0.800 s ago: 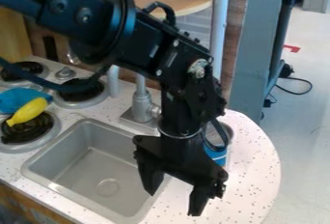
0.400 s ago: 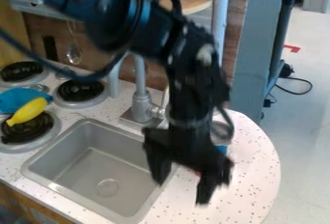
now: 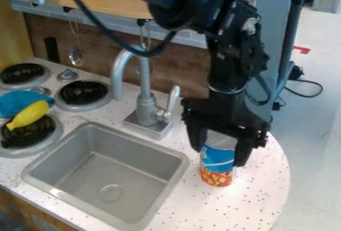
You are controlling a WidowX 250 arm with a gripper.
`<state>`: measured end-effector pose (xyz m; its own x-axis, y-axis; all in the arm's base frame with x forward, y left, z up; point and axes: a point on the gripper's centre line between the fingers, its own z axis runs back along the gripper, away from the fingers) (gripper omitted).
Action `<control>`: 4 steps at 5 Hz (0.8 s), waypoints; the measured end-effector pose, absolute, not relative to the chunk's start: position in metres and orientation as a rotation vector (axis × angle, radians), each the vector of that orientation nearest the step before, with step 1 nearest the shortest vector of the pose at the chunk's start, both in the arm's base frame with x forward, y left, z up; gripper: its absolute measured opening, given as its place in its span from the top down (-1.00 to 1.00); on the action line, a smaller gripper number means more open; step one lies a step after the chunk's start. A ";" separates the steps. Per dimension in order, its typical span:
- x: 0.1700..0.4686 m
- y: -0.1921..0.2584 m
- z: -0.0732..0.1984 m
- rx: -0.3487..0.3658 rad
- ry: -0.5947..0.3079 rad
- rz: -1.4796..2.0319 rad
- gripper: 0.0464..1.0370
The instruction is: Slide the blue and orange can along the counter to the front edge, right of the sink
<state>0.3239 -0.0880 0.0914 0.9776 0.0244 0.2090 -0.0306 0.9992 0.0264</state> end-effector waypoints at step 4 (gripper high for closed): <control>0.415 -0.061 0.096 0.051 -0.390 0.138 -0.93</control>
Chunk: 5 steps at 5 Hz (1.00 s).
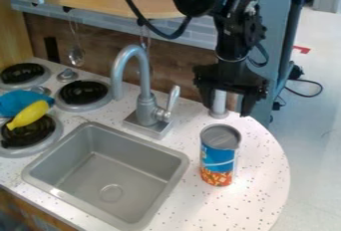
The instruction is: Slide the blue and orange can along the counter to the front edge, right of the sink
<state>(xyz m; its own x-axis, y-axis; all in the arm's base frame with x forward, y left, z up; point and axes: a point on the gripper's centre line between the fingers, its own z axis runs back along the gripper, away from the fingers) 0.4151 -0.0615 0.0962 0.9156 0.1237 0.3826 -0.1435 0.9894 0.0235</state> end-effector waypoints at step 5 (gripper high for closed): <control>0.479 -0.038 0.058 0.109 -0.397 0.109 -0.93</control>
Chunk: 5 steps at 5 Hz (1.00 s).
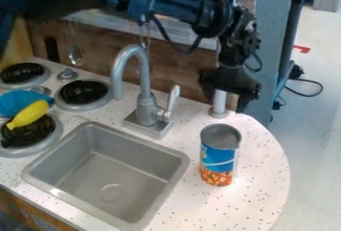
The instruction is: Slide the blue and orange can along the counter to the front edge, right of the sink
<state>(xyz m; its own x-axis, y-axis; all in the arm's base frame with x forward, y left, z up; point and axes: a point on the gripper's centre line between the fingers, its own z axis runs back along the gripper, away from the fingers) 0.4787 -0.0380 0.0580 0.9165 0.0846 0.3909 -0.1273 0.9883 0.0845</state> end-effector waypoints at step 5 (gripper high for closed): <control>0.446 -0.032 0.001 0.143 -0.294 0.087 -0.93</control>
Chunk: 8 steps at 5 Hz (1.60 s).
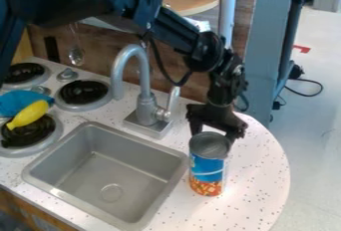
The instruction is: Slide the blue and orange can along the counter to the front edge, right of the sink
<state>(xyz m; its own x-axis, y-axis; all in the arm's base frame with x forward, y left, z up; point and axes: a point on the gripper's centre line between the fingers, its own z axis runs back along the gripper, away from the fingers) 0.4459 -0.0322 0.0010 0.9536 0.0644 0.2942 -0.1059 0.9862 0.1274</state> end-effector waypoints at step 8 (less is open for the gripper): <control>0.349 -0.071 -0.002 0.089 -0.251 -0.036 -0.93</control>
<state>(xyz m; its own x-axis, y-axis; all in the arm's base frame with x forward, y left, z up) 0.3487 -0.0714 -0.0018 0.9681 -0.0464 0.2464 0.0244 0.9955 0.0919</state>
